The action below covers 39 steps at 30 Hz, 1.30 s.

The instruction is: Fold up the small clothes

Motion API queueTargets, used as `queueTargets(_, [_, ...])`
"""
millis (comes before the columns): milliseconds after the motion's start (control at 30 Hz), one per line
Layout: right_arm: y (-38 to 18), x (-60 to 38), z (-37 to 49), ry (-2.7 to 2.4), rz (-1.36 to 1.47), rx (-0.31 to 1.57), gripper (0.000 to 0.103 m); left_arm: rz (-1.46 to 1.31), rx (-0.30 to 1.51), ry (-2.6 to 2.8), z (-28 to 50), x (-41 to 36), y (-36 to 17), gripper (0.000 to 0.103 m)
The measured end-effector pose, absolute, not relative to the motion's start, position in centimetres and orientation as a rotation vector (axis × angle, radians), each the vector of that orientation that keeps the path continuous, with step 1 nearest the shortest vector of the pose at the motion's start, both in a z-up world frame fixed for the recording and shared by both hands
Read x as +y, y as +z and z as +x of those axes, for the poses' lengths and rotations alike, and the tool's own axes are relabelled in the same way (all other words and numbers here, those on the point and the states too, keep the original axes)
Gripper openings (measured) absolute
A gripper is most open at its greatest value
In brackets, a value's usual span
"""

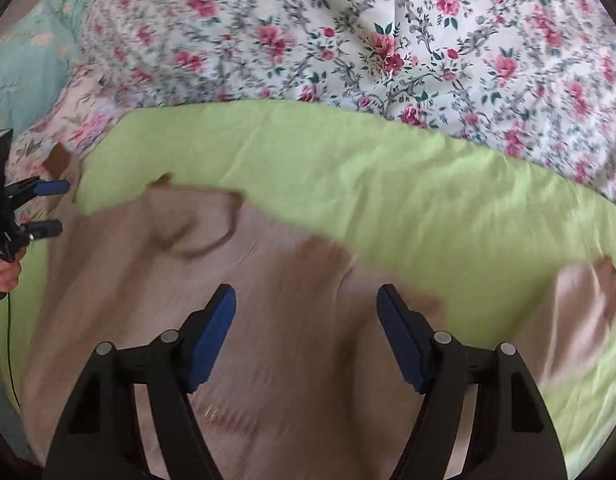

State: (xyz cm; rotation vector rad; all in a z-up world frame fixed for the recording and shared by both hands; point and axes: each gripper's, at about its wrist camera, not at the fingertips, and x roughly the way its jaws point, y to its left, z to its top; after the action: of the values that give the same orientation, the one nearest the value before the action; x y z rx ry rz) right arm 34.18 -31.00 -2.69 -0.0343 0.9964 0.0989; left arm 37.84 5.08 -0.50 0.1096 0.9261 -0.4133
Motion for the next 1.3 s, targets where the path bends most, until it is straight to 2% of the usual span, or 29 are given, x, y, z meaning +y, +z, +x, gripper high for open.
queueTargets(167, [-5.4,-32.0,38.3,0.12,-0.077,1.051,0.074,0.153,1.024,-0.487,44.9,4.5,-4.8,0.102])
queueTargets(267, [-7.5,-31.7,39.2,0.158,-0.094,1.098,0.073,0.174,1.079,-0.505,46.5,4.1,-7.6,0.096])
queueTargets(300, [-8.2,-31.6,39.3,0.157,-0.099,1.115,0.062,0.18,1.099,-0.511,47.0,4.0,-8.5,0.086])
queueTargets(333, [-8.9,-31.6,39.4,0.158,-0.1,1.128,0.042,0.187,1.104,-0.513,47.0,3.8,-9.0,0.082])
queueTargets(367, [-9.4,-31.5,39.3,0.141,-0.109,1.137,0.033,0.214,1.088,-0.508,46.8,3.5,-9.4,0.081])
queueTargets(400, [-9.6,-31.5,39.0,0.128,-0.112,1.131,0.016,0.249,1.056,-0.508,46.4,3.0,-9.4,0.074])
queueTargets(433, [-9.4,-31.7,38.5,0.121,-0.091,1.114,0.013,0.263,1.043,-0.514,46.0,2.8,-9.5,0.067])
queueTargets(467, [-9.0,-31.8,38.1,0.113,-0.073,1.095,0.012,0.272,1.029,-0.533,45.5,2.7,-9.4,0.045])
queueTargets(500, [-8.6,-32.0,37.8,0.104,-0.063,1.076,0.011,0.276,1.017,-0.532,44.9,2.7,-9.3,0.018])
queueTargets(533, [-7.7,-32.2,37.1,0.077,-0.057,1.045,0.011,0.281,1.007,-0.528,44.7,2.5,-9.0,0.008])
queueTargets(733, [-2.8,-34.0,36.4,-0.021,-0.016,0.903,0.01,0.337,0.861,-0.362,40.7,4.1,-5.9,0.008])
queueTargets(867, [-4.0,-33.7,38.2,-0.088,-0.028,0.883,0.01,0.258,0.794,-0.251,41.6,6.9,-2.7,0.007])
queueTargets(1167, [-9.2,-34.8,41.4,-0.158,0.047,0.966,0.011,0.3,0.911,-0.116,47.5,4.3,-8.6,0.008])
queueTargets(1233, [-9.0,-34.4,40.8,-0.141,0.057,0.96,0.021,0.315,0.92,-0.109,47.6,3.9,-9.5,0.009])
queueTargets(1300, [-7.9,-34.6,39.6,-0.119,0.11,0.942,0.026,0.347,0.915,-0.097,47.3,3.6,-9.7,0.014])
